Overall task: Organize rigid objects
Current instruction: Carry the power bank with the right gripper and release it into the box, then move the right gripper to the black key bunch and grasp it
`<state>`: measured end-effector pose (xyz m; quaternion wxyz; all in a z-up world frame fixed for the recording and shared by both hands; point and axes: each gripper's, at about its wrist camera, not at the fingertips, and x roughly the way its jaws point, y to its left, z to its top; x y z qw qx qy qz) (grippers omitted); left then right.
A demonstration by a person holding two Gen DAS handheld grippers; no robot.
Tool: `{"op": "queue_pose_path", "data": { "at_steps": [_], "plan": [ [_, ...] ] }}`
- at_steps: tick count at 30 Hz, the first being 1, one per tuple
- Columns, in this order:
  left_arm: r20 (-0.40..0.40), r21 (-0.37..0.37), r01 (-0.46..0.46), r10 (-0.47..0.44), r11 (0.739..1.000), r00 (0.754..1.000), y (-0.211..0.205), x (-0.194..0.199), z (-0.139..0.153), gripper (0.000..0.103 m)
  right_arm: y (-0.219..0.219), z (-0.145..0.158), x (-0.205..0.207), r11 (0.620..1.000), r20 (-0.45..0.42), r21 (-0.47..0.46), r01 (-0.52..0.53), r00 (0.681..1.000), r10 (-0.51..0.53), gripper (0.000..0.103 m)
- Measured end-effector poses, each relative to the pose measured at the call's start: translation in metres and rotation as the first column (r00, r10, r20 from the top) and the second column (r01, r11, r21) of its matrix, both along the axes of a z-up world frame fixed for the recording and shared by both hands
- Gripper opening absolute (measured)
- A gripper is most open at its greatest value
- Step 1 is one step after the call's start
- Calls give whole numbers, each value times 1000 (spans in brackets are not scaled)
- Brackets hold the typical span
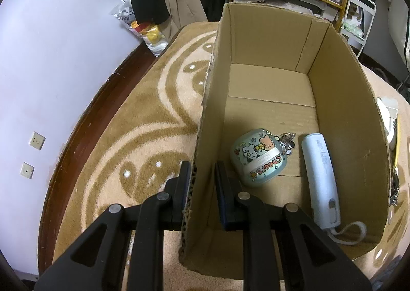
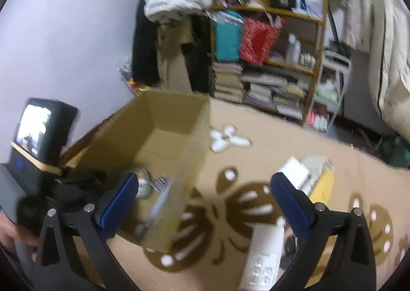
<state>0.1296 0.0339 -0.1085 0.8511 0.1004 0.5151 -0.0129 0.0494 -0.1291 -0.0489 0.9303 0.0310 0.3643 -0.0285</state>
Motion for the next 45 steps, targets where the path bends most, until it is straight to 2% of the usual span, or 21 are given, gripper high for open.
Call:
{"op": "queue_pose_path", "data": {
  "at_steps": [3,12,16,28,29,31,33,42,45],
  "plan": [
    [6,9,6,-6,1000,1000,-2,-1,1,18,-16,-8,-1,999,-30,33,41,999,-40,103],
    [5,15,7,-7,1000,1000,-1,-1,2,18,-53,-31,-7,991,-95,42,128,988,-124,103],
    [7,16,6,-6,1000,1000,-1,-2,2,18,-75,-46,-11,986,-133,78,148,982,-136,103],
    [9,23,4,-4,1000,1000,-3,-2,2,18,-132,-82,-24,932,-239,116,344,920,-310,103],
    [11,24,3,-3,1000,1000,-3,-2,2,18,-134,-85,-25,929,-243,121,349,918,-314,102],
    [11,23,5,-5,1000,1000,-3,-3,2,18,-138,-92,-24,922,-274,132,364,907,-318,89],
    [10,21,3,-3,1000,1000,-2,-3,2,18,-140,-98,-24,917,-303,138,373,898,-320,84],
    [8,22,7,-8,1000,1000,-1,-2,3,18,-142,-108,-26,918,-350,125,376,883,-313,81],
    [6,19,8,-8,1000,1000,-1,-3,3,18,-148,-111,-28,904,-356,174,390,881,-312,80]
  ]
}}
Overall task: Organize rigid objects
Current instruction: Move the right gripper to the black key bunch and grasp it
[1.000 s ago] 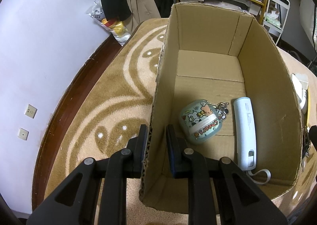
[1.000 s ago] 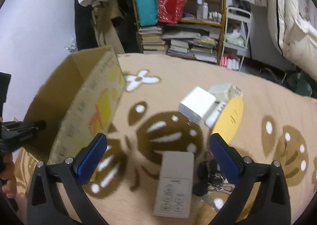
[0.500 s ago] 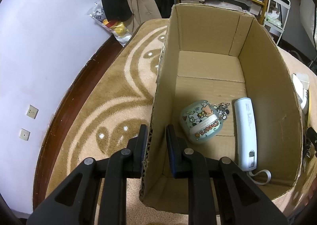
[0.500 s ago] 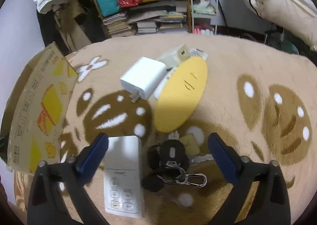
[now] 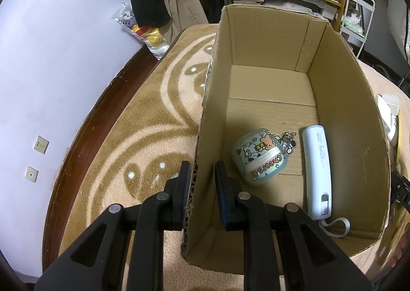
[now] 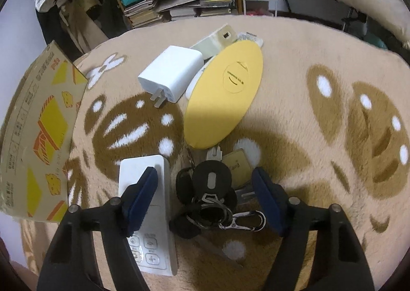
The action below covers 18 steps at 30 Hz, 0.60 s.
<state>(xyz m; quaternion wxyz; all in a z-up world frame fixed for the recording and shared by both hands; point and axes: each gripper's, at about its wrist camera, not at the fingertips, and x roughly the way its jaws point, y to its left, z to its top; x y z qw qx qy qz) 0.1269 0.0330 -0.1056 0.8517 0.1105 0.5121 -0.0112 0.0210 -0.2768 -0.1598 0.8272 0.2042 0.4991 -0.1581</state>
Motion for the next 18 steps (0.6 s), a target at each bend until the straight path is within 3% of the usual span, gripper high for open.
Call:
{"op": "queue_pose_path", "data": {
  "at_steps": [3,5,6,9,13,18],
  "plan": [
    [-5,-6,-2,2,1000,1000,1,0,0,18,-6,-2,-2,999,12,30,22,1000,-22,77],
    [-6,-8,-3,3,1000,1000,1,-1,1,18,-8,-1,-3,999,9,32,26,1000,-26,70],
    [-5,-7,-2,2,1000,1000,0,-1,1,18,-10,-1,-4,999,-2,30,37,999,-37,61],
    [-6,-1,-2,2,1000,1000,0,-1,1,18,-19,-1,-9,995,2,70,68,998,-68,54],
    [-8,-4,-2,2,1000,1000,0,-1,1,18,-27,-2,-11,989,9,114,91,996,-93,54],
    [-11,-7,-5,5,1000,1000,0,0,0,18,-26,-2,-8,992,10,93,88,996,-89,54]
  ]
}}
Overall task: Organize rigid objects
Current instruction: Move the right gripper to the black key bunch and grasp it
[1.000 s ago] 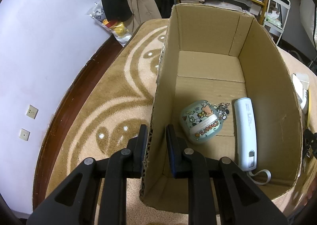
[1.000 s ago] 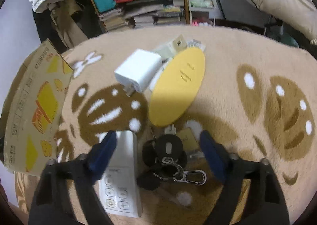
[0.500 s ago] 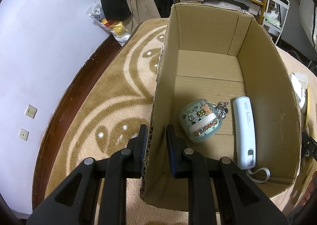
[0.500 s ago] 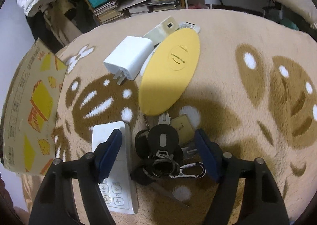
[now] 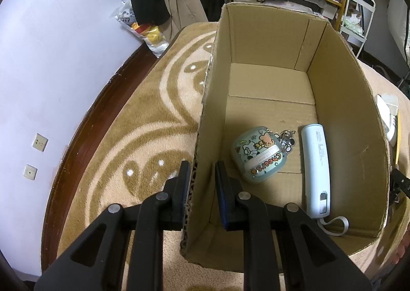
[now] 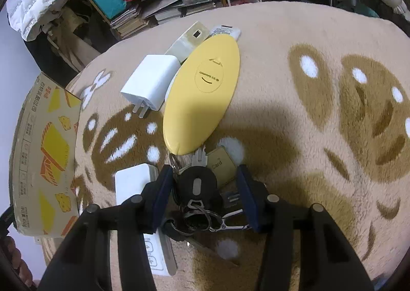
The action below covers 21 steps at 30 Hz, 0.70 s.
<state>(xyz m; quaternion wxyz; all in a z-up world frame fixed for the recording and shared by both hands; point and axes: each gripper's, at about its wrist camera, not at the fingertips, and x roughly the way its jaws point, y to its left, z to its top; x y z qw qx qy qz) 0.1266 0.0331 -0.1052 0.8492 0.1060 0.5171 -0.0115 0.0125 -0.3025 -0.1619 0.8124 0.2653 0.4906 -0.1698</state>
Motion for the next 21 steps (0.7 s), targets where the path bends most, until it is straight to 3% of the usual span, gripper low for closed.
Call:
{"op": "queue_pose_path", "data": {
  "at_steps": [6,9,13,21],
  "plan": [
    [-1,-1,1,-1,1000,1000,0,0,0,18,-2,-9,3,999,16,24,27,1000,-27,55],
    [-1,0,2,-2,1000,1000,0,0,0,18,-7,-6,0,998,48,54,46,998,-48,41],
    [2,-15,9,-9,1000,1000,1,0,2,18,-4,1,1,999,72,28,39,997,-41,29],
    [0,-15,8,-8,1000,1000,0,0,1,18,7,14,6,1000,127,17,-9,992,7,29]
  ]
}}
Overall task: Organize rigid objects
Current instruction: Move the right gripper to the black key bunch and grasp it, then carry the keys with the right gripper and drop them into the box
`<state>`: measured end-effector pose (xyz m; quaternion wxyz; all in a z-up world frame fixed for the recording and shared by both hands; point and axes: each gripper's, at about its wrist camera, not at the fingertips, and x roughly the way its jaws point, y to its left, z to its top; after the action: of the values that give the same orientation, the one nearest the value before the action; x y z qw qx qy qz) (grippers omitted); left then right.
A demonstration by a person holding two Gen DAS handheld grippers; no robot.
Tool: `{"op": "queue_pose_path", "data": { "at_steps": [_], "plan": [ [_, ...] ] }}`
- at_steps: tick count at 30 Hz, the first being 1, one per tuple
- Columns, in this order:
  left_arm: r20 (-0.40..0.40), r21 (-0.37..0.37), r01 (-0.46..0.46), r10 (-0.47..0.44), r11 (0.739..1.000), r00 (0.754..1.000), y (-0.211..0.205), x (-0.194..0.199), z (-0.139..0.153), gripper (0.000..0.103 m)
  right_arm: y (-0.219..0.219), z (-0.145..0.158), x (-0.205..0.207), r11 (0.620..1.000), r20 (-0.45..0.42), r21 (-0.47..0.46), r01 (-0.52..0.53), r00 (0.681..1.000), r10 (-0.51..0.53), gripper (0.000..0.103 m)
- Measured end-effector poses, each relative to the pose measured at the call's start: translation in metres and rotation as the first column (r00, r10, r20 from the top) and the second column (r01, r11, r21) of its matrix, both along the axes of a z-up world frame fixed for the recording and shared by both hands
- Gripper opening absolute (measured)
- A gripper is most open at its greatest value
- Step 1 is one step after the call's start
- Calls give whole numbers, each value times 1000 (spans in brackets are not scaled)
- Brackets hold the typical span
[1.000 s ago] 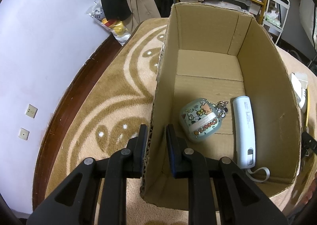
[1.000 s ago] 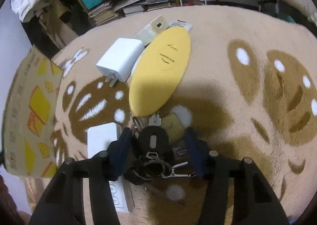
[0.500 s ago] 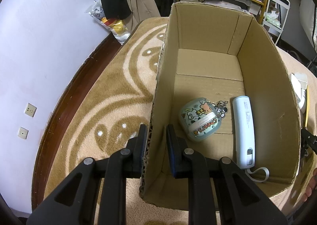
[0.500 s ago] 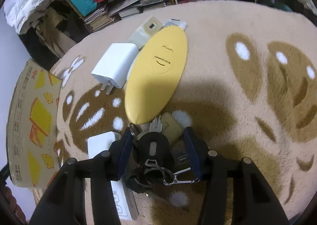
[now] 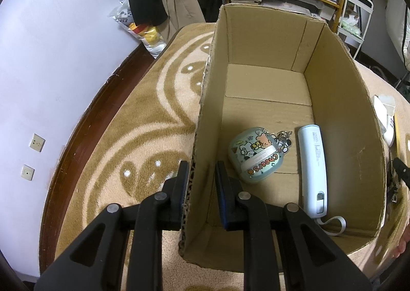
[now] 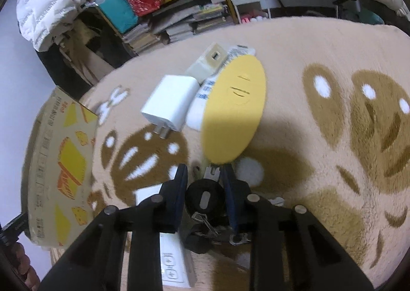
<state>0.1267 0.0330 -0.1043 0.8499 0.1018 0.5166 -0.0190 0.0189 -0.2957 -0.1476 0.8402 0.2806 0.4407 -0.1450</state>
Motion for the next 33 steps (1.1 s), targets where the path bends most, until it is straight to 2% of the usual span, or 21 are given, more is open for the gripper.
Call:
{"op": "queue_pose_path", "data": {
  "at_steps": [5,10,18,23,27,29,30,33],
  "plan": [
    [-1,0,-2,2,1000,1000,0,1,-1,18,6,12,6,1000,39,-25,-13,999,14,29],
    [-1,5,-3,3,1000,1000,-2,2,-2,18,10,17,8,999,90,-9,-42,995,42,29],
    [0,7,-2,2,1000,1000,-1,2,-3,18,35,26,20,991,115,-87,-103,987,112,29],
    [-4,4,-2,2,1000,1000,-1,2,-3,18,48,44,23,983,156,-140,-117,978,139,29],
    [-5,4,-1,1,1000,1000,-1,2,-3,18,54,65,23,985,221,-119,-126,964,150,28],
    [-6,4,-1,1,1000,1000,-1,2,-3,18,60,80,24,982,262,-131,-137,951,167,26],
    [-7,3,-1,1,1000,1000,-1,2,-3,18,64,88,24,979,283,-135,-150,942,183,1],
    [-13,1,0,0,1000,1000,-1,4,-4,18,78,103,29,968,295,-173,-181,928,226,2]
  ]
}}
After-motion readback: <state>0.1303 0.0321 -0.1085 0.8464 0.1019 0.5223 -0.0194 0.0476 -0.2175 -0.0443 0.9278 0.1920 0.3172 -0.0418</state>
